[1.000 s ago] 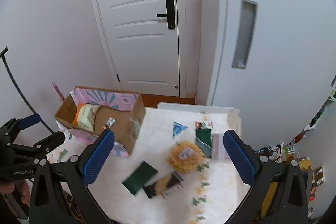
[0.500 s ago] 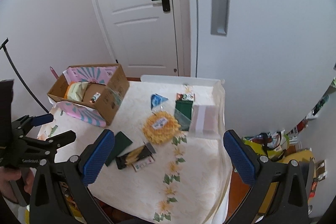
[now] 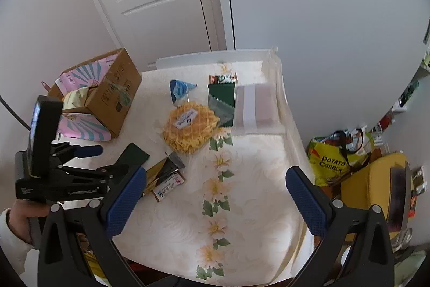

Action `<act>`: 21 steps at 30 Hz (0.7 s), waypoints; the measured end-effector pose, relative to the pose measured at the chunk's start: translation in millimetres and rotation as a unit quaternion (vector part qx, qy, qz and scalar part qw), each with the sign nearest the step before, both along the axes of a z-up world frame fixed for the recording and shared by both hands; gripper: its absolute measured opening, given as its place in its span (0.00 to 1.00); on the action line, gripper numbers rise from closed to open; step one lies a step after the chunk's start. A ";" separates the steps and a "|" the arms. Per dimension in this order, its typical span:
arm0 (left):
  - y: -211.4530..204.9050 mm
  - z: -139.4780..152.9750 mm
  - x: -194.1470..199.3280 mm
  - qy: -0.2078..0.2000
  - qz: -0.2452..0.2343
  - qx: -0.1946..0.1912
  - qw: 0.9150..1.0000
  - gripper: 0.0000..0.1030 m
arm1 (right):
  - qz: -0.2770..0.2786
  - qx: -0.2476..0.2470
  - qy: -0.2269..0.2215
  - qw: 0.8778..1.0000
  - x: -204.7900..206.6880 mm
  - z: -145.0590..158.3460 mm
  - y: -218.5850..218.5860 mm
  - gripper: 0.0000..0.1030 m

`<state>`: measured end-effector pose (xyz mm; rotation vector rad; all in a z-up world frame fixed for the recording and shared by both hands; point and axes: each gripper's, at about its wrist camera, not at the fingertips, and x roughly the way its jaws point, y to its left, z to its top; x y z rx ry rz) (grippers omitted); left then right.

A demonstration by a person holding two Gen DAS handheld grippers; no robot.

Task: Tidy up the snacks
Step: 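Lower the left tool and grasp the dark green packet, then hold the green packet in the left tool while the right tool grasps the black-and-gold bar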

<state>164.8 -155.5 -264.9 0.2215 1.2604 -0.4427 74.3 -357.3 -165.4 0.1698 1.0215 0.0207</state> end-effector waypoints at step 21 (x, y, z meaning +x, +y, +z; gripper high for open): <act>-15.6 -14.1 4.0 0.000 -0.050 0.039 0.998 0.39 | -0.027 0.007 0.016 0.999 9.6 -14.5 1.6 1.00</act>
